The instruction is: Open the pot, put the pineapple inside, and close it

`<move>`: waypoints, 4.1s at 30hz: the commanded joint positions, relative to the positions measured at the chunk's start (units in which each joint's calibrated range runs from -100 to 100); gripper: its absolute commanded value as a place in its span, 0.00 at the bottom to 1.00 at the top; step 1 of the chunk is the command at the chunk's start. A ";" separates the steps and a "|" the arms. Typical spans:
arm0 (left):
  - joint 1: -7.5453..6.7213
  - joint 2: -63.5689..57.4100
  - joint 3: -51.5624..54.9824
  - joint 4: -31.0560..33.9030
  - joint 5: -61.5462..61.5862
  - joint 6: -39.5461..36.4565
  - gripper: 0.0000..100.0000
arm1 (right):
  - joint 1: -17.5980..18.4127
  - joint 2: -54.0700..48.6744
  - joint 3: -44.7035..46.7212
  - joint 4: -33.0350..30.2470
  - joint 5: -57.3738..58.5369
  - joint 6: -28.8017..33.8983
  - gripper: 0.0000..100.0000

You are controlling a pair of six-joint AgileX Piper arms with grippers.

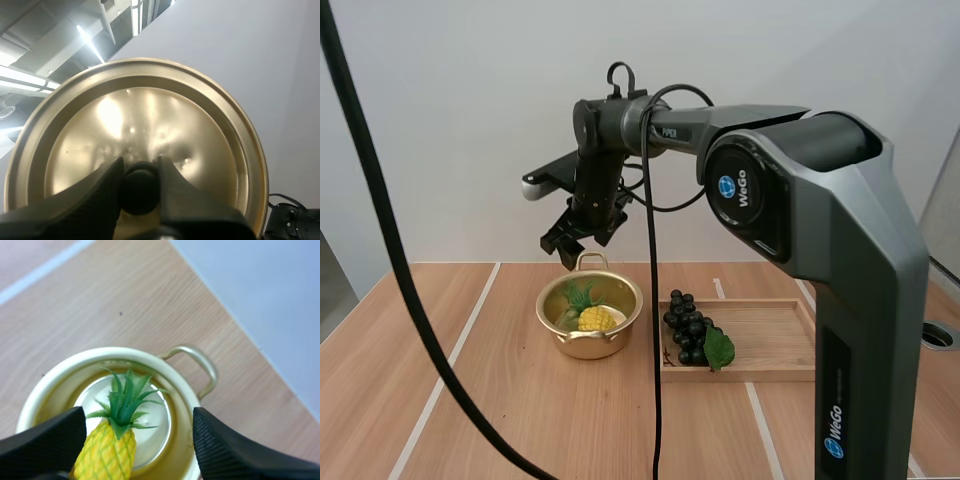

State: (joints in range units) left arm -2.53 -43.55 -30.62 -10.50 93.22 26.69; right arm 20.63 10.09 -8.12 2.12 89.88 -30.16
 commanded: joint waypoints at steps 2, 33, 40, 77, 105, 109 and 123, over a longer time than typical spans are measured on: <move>-0.14 -0.28 -0.20 0.08 -1.25 -0.49 0.00 | -0.18 -6.64 -0.51 -0.39 -0.77 -0.10 1.00; -0.14 6.57 0.21 0.08 6.78 -8.12 0.00 | -19.16 -52.84 -0.51 -10.31 -2.03 11.11 0.00; -0.14 8.83 5.74 -2.85 6.78 -8.22 0.00 | -20.84 -56.28 0.58 -10.67 1.54 12.01 0.00; -0.14 31.37 59.23 -8.53 -22.63 0.18 0.00 | -20.84 -57.63 50.65 -12.50 -41.24 12.01 0.00; -0.14 44.08 63.66 -11.63 -32.32 3.24 0.00 | -21.09 -57.63 51.06 -12.28 -41.11 12.01 0.00; -0.14 44.31 63.66 -11.63 -32.32 3.24 0.00 | -21.09 -57.63 51.06 -12.28 -41.11 12.01 0.00; -0.14 44.31 63.66 -13.16 -31.76 3.24 0.00 | -21.09 -57.63 51.06 -12.28 -40.57 12.01 0.00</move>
State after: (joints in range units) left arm -2.53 0.73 32.97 -21.57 61.58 29.77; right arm -0.19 -46.97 42.86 -10.05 49.36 -18.35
